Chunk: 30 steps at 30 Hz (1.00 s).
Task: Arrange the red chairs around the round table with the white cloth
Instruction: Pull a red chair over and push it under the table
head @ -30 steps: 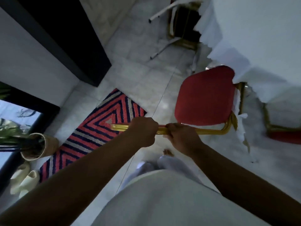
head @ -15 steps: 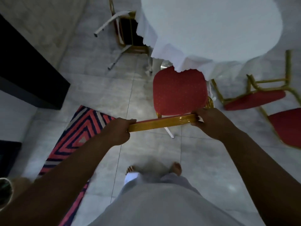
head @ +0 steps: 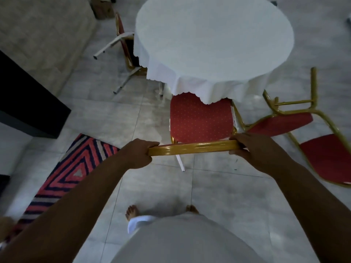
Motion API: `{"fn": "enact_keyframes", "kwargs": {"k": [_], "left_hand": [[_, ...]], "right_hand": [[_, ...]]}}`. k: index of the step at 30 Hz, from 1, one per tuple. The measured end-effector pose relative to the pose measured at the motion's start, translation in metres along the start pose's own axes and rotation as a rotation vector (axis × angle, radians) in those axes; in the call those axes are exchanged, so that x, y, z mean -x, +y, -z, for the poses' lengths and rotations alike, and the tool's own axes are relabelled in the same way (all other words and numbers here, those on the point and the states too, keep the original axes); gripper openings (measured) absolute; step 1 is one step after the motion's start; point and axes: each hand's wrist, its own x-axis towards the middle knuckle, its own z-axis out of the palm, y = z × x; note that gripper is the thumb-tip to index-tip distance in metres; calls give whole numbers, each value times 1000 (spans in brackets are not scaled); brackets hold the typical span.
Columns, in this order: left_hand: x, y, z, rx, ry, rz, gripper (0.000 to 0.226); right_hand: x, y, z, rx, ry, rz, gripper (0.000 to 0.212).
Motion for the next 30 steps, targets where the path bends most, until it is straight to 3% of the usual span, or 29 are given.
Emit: {"fn": "enact_keyframes", "kwargs": {"k": [9, 22, 27, 30], "left_hand": [[-46, 75, -14, -164, 52, -25, 62], [-76, 102, -12, -302, 71, -47, 48], [-77, 93, -19, -189, 113, -71, 57], [-70, 90, -15, 124, 32, -160, 80]], "right_hand": [[31, 89, 3, -113, -15, -91, 32], [34, 113, -24, -208, 38, -215, 22], [36, 111, -25, -241, 6, -262, 35], [33, 97, -21, -403, -13, -353, 57]]}}
